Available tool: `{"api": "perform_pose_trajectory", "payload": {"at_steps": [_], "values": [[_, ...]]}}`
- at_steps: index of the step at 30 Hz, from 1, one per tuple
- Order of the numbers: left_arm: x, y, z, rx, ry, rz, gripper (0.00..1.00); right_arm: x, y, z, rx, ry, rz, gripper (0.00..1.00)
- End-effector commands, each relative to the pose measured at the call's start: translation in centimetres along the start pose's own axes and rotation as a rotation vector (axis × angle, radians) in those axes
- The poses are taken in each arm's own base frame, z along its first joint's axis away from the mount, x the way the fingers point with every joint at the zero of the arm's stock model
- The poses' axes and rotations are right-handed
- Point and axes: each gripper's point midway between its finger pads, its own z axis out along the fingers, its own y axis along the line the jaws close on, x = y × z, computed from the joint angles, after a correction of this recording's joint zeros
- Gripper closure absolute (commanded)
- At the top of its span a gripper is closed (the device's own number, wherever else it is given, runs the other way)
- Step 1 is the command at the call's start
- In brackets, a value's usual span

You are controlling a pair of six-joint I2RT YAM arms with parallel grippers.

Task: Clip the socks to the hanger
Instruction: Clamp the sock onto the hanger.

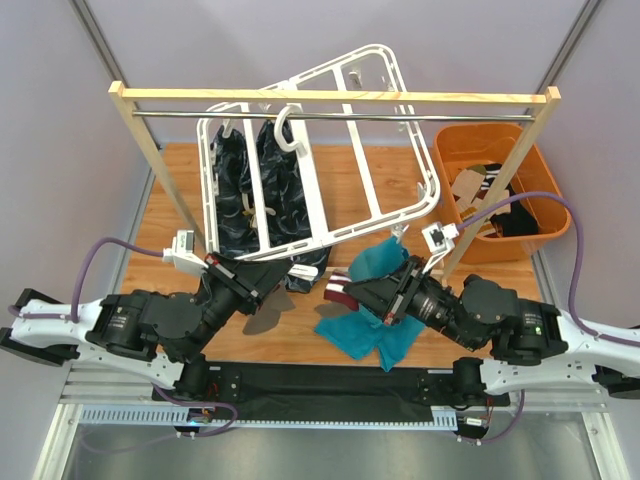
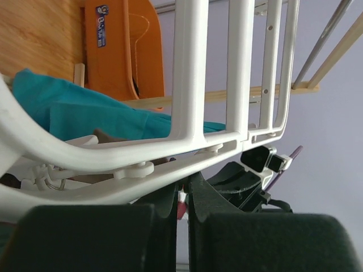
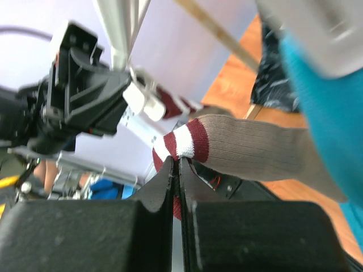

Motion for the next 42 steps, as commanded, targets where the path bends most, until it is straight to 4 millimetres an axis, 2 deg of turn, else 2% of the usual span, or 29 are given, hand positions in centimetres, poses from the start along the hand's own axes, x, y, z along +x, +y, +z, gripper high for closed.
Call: {"api": "perform_pose_trajectory", "payload": {"at_steps": [1,7,16,30,36,42], "values": [[1.8,2.0,-0.1,-0.024,0.067,0.080,1.00,-4.8,0.5,-0.2,0.044,-0.196,0.070,1.00],[1.7,2.2,-0.2,-0.005,0.072,0.058,1.00,-5.9,0.8,0.3,0.069,-0.223,0.072,1.00],[2.2,1.7,-0.1,0.017,0.080,0.065,1.00,-5.0,1.4,2.2,0.037,-0.181,0.111,1.00],[2.4,1.4,0.0,0.028,0.081,0.080,1.00,-4.2,3.1,2.0,-0.053,-0.112,0.193,1.00],[2.5,1.3,0.0,0.036,0.080,0.091,1.00,-3.6,2.5,2.1,-0.039,-0.081,0.219,1.00],[2.5,1.3,0.1,0.041,0.079,0.085,1.00,-3.5,1.7,3.2,-0.039,-0.071,0.245,1.00]]}}
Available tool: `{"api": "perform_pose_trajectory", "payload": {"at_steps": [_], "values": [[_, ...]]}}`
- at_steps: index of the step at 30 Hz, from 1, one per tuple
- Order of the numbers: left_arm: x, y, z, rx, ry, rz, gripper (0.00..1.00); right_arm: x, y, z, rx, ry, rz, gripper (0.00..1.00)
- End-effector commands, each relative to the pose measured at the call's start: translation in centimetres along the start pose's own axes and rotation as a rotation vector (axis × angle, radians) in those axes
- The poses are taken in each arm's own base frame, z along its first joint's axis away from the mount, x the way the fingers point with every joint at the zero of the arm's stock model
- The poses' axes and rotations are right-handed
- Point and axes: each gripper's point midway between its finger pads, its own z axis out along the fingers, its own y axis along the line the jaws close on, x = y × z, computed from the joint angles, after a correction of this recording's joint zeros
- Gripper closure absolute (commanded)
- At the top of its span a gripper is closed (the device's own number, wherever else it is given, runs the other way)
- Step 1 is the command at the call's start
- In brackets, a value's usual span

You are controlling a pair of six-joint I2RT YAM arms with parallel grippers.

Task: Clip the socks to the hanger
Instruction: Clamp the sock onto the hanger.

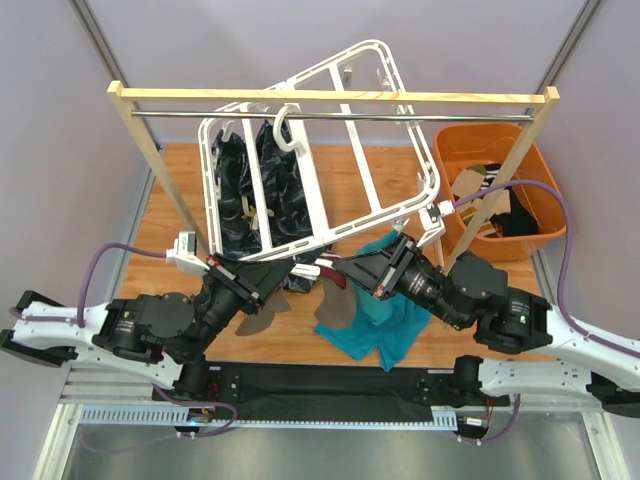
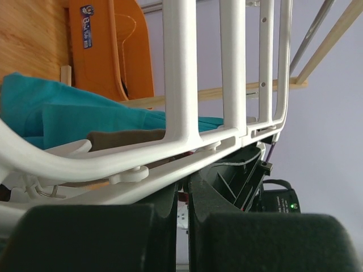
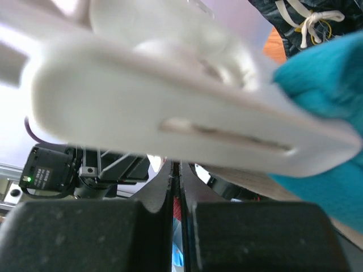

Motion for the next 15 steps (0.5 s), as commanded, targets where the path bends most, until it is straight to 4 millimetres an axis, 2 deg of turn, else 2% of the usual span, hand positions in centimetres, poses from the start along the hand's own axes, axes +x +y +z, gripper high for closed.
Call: {"api": "perform_pose_trajectory", "payload": {"at_steps": [1,7,15], "values": [[2.3,1.6,-0.1,-0.017,0.080,0.091,1.00,-0.1,0.8,0.6,-0.038,0.007,0.051,1.00],[2.0,1.4,-0.2,-0.014,0.074,0.091,1.00,0.8,1.0,1.5,-0.049,0.044,0.056,1.00],[1.7,1.4,-0.2,-0.014,0.064,0.093,1.00,1.3,0.7,1.0,-0.054,0.068,0.063,1.00]]}}
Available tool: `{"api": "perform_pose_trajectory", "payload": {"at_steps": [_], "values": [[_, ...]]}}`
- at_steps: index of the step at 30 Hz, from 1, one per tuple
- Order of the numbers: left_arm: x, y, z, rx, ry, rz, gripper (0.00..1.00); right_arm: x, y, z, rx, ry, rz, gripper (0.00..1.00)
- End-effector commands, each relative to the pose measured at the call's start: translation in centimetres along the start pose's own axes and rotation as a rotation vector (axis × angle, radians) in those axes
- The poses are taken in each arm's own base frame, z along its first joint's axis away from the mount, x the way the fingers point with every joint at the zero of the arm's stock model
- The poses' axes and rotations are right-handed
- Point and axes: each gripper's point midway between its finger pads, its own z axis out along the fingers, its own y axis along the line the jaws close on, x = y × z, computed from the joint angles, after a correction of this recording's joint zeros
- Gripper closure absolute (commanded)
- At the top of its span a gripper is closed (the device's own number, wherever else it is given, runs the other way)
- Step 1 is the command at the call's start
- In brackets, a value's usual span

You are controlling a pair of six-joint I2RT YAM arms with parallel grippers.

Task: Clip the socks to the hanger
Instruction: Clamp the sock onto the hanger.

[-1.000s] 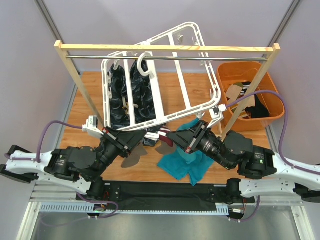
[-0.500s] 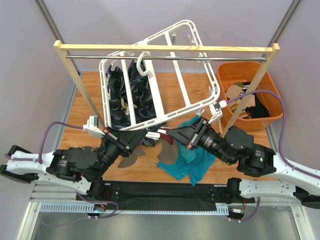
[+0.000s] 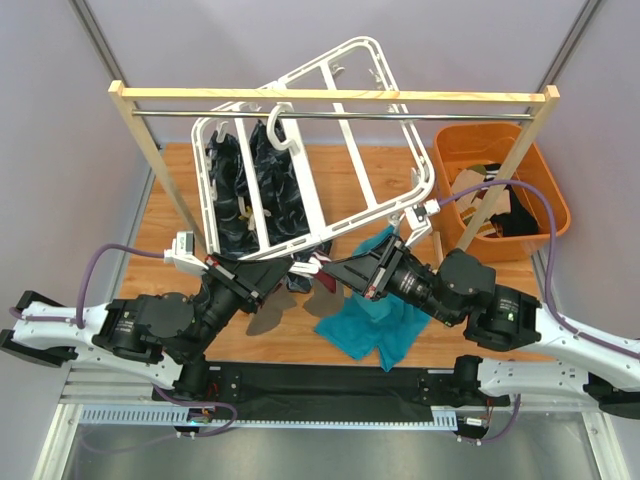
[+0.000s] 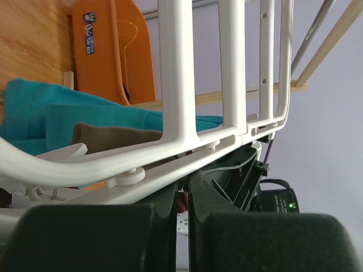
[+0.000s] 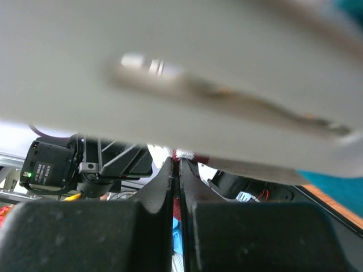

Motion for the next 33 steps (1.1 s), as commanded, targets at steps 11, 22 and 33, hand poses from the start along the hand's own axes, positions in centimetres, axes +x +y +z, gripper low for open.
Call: {"api": "perform_pose_trajectory", "payload": {"at_steps": [11,22,33], "values": [[1.5,1.8,-0.4,-0.018,0.072,0.077,1.00,0.1,0.3,-0.7,-0.024,0.019,0.008,1.00],[1.6,1.7,-0.5,-0.013,0.077,0.070,1.00,0.6,0.5,0.7,-0.024,0.036,-0.002,1.00],[1.6,1.8,-0.5,-0.012,0.077,0.067,1.00,-0.7,0.7,0.3,-0.046,-0.009,0.000,1.00]]}}
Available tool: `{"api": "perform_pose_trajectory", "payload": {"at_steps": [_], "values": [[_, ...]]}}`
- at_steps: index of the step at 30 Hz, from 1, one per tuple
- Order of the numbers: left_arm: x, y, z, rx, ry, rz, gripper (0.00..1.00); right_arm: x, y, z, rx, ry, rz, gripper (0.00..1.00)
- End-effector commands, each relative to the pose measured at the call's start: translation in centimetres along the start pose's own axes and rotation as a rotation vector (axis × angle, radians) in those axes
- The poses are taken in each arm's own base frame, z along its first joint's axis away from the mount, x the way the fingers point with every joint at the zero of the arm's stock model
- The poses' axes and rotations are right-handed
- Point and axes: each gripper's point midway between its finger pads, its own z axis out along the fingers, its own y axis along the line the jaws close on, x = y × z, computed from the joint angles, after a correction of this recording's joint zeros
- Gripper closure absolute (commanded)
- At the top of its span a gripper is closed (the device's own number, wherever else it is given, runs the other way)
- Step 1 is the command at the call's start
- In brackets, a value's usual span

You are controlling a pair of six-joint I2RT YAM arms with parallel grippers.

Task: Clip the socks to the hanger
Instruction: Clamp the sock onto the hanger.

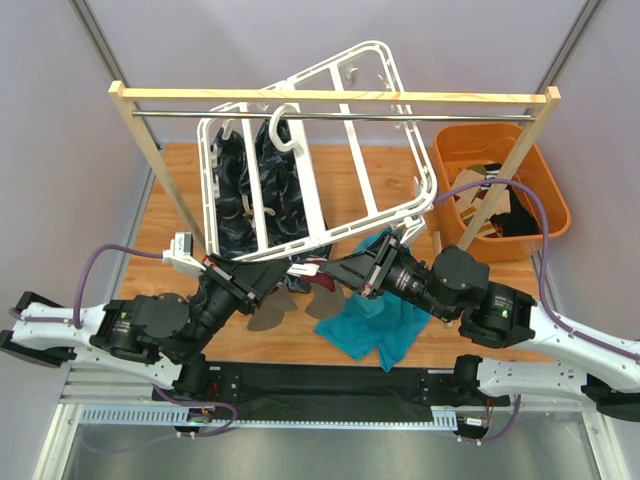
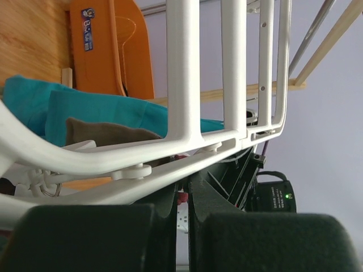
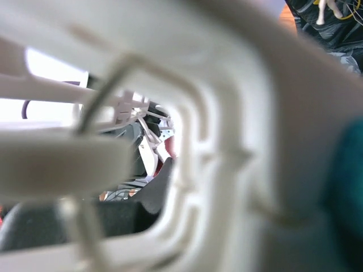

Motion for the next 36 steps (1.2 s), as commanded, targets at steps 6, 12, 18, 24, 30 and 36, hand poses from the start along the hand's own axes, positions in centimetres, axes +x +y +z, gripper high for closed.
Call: {"api": "perform_pose_trajectory", "payload": {"at_steps": [6,12,18,24,30,36], "values": [[1.6,1.2,-0.2,-0.008,0.059,0.086,1.00,-0.6,1.2,-0.2,-0.055,-0.020,0.003,1.00],[1.4,1.4,-0.3,-0.016,0.062,0.084,0.75,-0.6,1.5,0.2,-0.062,-0.017,0.000,1.00],[1.2,1.7,-0.4,-0.021,0.064,0.083,0.58,-0.4,1.4,0.5,-0.063,-0.012,0.002,1.00],[1.0,1.7,-0.6,-0.016,0.068,0.090,0.50,-0.4,1.3,0.6,-0.054,-0.016,-0.002,1.00],[0.7,1.9,-0.8,-0.009,0.073,0.082,0.43,-0.5,0.7,1.1,-0.038,-0.022,-0.015,0.97],[0.3,1.8,-1.3,0.010,0.091,0.109,0.35,-0.5,0.1,1.2,-0.014,-0.018,-0.037,0.39]]}}
